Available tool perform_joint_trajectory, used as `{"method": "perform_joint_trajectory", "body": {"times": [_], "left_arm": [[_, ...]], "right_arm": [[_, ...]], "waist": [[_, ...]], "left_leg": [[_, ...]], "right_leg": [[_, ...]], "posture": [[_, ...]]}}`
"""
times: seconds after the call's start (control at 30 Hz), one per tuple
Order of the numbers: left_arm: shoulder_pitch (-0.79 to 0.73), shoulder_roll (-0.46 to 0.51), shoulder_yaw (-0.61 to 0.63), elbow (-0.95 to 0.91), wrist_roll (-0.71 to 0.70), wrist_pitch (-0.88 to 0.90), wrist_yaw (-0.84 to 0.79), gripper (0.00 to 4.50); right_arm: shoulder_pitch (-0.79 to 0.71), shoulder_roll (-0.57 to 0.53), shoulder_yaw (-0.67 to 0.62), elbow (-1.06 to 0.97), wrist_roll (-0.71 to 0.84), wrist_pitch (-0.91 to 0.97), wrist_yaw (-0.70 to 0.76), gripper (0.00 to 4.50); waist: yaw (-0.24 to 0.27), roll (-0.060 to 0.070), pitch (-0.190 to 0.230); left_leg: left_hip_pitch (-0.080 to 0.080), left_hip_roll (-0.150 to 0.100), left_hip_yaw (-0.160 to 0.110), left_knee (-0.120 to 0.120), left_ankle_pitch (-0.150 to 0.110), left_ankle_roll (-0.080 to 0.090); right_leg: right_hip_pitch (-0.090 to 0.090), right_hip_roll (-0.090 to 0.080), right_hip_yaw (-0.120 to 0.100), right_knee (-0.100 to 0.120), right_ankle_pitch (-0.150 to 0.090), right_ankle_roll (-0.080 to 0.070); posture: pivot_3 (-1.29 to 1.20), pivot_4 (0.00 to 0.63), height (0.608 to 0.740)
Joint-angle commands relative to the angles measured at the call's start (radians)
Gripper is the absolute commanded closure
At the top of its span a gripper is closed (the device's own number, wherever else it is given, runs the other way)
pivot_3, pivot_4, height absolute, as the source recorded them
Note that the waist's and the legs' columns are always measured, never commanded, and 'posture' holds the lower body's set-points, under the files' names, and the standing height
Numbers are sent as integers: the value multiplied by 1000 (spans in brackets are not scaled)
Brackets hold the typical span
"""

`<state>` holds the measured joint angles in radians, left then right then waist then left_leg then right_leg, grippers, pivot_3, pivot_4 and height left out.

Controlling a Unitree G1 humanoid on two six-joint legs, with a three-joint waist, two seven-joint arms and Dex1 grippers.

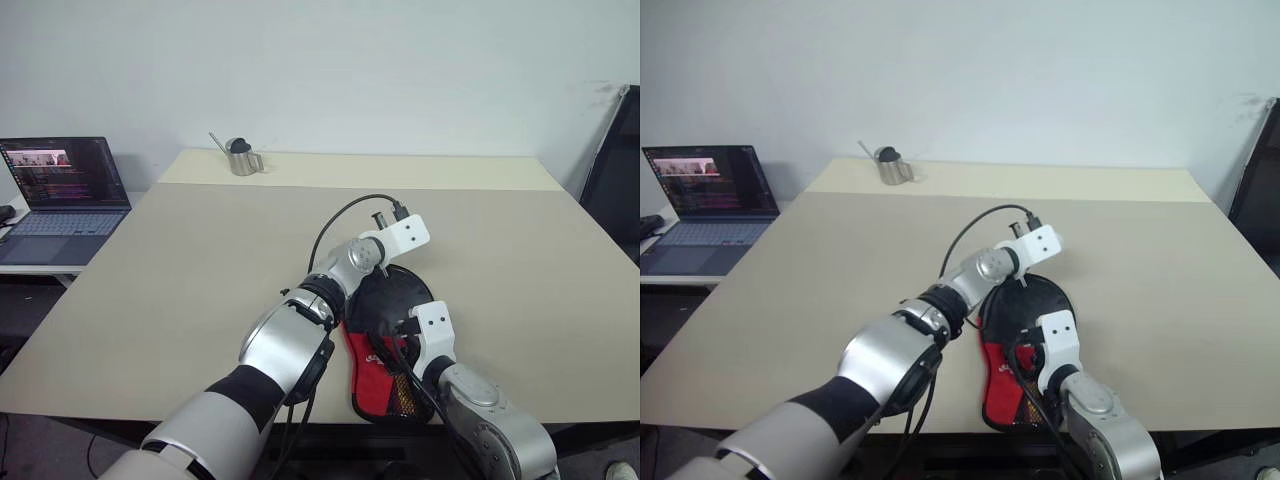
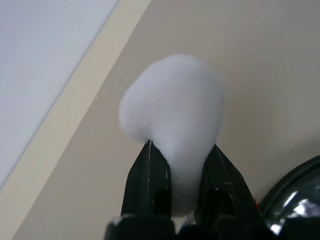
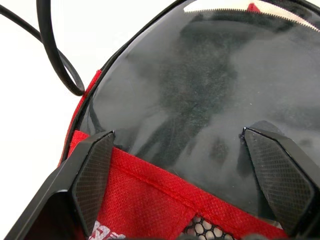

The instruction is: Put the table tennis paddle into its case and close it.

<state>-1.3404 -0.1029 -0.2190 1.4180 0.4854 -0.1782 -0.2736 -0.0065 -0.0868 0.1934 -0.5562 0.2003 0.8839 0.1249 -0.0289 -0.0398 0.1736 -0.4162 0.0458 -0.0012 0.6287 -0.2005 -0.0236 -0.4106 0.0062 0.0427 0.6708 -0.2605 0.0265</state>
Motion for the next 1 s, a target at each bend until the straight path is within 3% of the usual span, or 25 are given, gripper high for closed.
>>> {"method": "perform_joint_trajectory", "body": {"times": [0.03,0.1,0.5,0.8,1.0], "left_arm": [[2,-22,-27,-28,19,-19,-35,4239],[21,-23,-22,-26,11,0,-70,4239],[41,6,-23,-29,10,-1,-118,38],[-2,120,49,-52,-71,-96,-173,38],[8,209,146,-84,-202,-169,-407,38]], "right_arm": [[51,1,31,71,12,86,0,0],[49,2,31,72,11,86,0,0],[14,1,23,106,10,73,11,0],[-15,-9,-16,91,23,68,21,0],[-28,-11,-54,-13,77,87,48,0]], "waist": [[0,0,0],[0,0,0],[-2,-1,-2],[-7,-1,-2],[-4,-1,-2]], "left_leg": [[0,0,0,0,0,0],[0,0,0,0,0,0],[1,0,0,0,0,0],[2,1,0,0,0,0],[1,1,0,0,0,0]], "right_leg": [[0,0,0,0,0,0],[0,0,0,-1,0,0],[1,0,0,-1,0,0],[1,0,0,2,0,1],[0,0,0,0,0,1]], "posture": [[0,150,740],[0,150,740],[0,150,740],[0,150,740],[0,150,740]]}}
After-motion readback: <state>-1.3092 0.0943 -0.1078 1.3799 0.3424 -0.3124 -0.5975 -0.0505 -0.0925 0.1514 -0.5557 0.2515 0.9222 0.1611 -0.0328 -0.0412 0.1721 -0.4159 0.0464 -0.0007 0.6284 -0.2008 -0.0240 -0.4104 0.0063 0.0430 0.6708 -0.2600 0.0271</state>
